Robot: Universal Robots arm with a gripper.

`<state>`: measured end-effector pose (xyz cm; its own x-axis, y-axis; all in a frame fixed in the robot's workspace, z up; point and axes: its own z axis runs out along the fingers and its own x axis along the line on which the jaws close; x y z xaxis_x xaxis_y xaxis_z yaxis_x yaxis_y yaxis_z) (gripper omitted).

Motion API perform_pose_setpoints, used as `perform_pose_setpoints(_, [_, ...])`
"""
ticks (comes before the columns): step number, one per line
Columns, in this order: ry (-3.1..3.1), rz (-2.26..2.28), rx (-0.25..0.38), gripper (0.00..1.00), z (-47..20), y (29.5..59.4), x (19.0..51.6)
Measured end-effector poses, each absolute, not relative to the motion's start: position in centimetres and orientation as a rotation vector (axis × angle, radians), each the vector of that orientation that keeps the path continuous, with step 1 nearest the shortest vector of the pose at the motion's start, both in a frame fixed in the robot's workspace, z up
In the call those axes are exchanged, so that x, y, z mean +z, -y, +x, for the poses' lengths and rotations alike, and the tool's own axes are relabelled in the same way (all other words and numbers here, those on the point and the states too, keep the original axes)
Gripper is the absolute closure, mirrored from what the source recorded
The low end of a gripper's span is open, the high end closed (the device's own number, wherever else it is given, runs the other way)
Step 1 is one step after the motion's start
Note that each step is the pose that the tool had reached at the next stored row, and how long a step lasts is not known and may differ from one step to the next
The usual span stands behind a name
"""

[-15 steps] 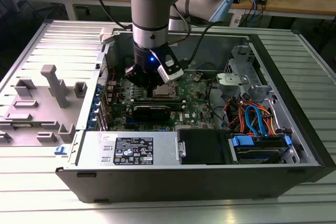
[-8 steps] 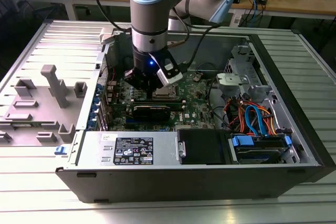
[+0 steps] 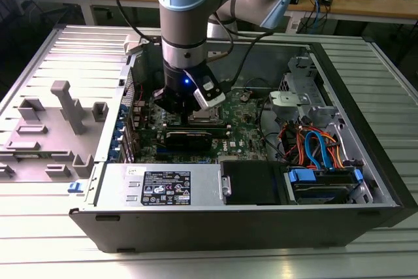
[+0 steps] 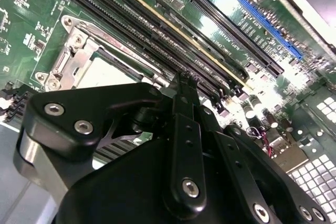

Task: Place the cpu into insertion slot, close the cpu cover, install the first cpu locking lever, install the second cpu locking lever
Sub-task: 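Install the second cpu locking lever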

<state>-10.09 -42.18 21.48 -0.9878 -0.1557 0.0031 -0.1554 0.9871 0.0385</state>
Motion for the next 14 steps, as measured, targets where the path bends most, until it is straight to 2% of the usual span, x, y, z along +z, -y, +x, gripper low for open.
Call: perform_pose_setpoints(14, [3.123,0.278,-0.079,0.89,-10.27,42.2,20.77])
